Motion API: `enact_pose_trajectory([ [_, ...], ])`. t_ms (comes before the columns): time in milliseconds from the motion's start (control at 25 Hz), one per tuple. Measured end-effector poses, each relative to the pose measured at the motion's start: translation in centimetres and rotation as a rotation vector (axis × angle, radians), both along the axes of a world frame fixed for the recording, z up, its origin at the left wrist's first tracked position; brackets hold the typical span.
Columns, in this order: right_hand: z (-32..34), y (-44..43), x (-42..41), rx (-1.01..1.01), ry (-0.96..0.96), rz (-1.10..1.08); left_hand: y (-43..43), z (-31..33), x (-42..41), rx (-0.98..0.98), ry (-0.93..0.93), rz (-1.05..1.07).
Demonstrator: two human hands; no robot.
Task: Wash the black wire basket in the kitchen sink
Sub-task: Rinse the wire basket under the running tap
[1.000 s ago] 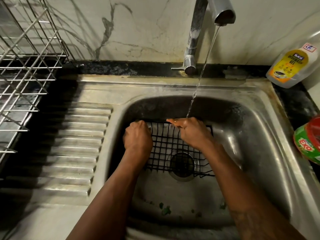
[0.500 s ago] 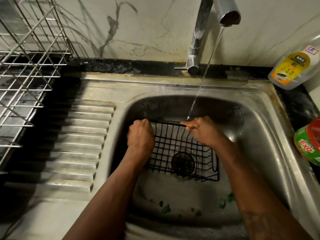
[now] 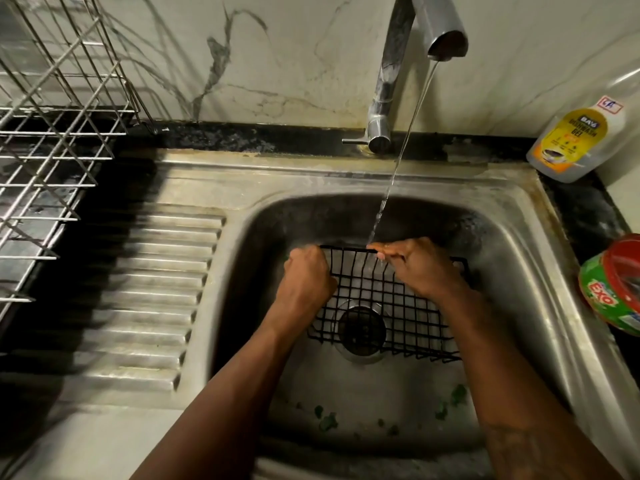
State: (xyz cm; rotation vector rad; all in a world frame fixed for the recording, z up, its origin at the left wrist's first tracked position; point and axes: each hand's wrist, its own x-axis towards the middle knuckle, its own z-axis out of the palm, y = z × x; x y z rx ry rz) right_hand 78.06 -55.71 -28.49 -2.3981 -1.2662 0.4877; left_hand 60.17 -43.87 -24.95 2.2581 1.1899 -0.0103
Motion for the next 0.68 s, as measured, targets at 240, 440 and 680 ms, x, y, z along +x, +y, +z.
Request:
enact_pose_trajectory([
  [240,0.2,5.6,-6.0,0.083,-0.135,0.279,-0.8,0.0,0.7,-0.094,-0.113,-0.115],
  [440,0.0,2.2,-1.9,-0.018,-0.170,0.097,0.7,0.1,-0.7,0.108,-0.022,0.023],
  [680,0.0,-0.9,2.0,-0.020,-0.023,-0.021,1.7,-0.2,-2.0,0.284,0.076,0.094],
])
